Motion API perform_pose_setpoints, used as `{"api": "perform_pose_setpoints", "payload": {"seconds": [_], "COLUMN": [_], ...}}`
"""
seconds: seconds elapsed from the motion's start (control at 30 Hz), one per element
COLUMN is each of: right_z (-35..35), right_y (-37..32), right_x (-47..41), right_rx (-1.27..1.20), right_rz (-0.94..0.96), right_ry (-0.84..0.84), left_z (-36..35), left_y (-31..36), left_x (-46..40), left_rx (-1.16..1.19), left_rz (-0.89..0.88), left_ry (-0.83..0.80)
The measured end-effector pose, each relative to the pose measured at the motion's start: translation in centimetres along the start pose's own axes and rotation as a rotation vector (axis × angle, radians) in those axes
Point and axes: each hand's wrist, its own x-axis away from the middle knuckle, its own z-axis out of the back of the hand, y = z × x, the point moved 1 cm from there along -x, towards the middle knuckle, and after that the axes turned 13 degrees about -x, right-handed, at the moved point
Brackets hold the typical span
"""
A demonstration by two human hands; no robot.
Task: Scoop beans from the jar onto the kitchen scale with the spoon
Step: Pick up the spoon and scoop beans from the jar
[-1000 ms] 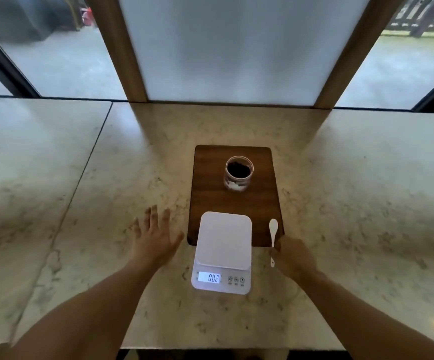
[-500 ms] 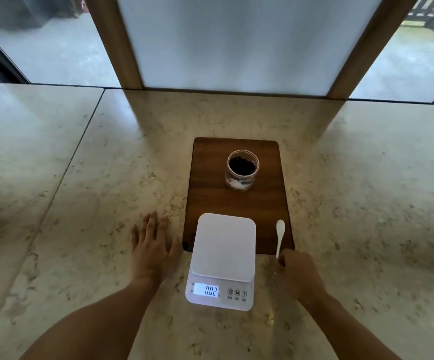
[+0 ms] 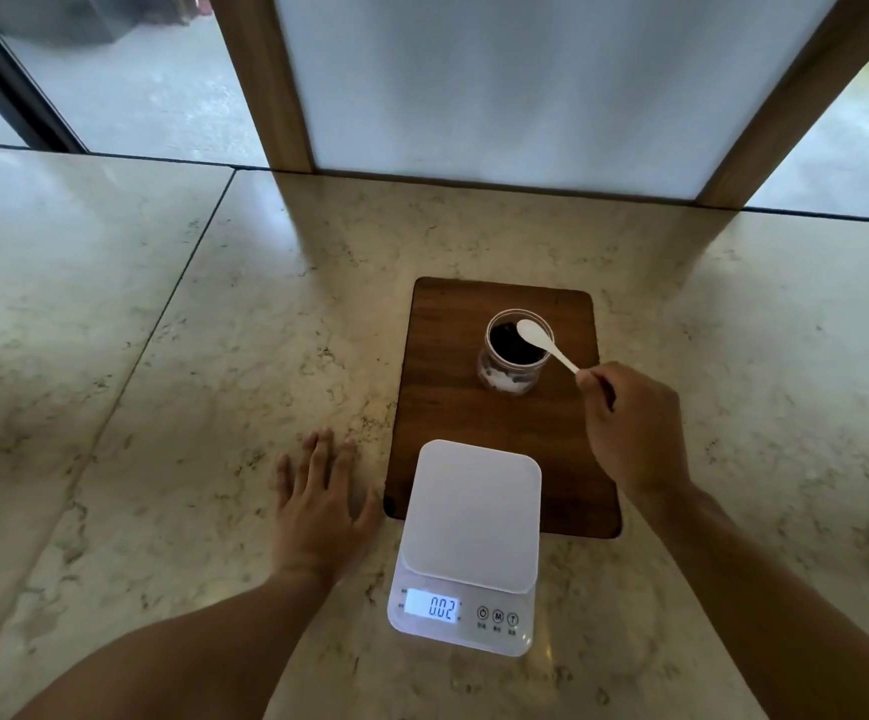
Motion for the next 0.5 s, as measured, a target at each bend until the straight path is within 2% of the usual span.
{"api": "perform_pose_setpoints", "payload": {"seconds": [0.23, 0.5], "right_z": [-0.7, -2.0], "right_y": [-0.2, -1.1], "right_x": [-3.5, -5.2], "right_rx": [0.261, 0.349], "right_rz": [0.029, -0.014], "right_ry": [-0.090, -0.168], "left_z": [-0.1, 0.2], "left_y": [-0.1, 0.1], "left_x": [-0.1, 0.0], "left_rx": [-0.003, -0.019], "left_rz": [-0.002, -0.003], "left_ry": [0.005, -0.010]}}
